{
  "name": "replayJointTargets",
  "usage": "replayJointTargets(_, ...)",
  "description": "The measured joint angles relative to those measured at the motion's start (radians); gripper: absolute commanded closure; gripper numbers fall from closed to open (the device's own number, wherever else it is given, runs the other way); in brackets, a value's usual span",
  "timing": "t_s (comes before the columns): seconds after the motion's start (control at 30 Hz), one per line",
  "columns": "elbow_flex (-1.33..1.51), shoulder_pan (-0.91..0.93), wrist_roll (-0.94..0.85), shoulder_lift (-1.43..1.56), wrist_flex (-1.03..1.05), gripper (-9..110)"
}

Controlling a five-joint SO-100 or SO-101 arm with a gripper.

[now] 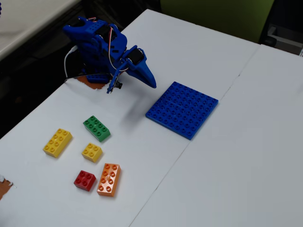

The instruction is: Pick up the 2x2 yellow block and go up the 8x8 blue block.

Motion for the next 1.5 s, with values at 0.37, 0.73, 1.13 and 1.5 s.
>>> replayJointTargets(0.37, 0.003, 0.000, 0.000, 0.005, 0.000, 99)
replayJointTargets(0.73, 0.003, -0.009, -0.035, 0.005, 0.000, 101)
replayJointTargets(1.13, -0.078, -0.055, -1.045, 0.005, 0.241, 101)
replayJointTargets(1.5, -0.236, -0.011, -1.404, 0.005, 0.546, 94)
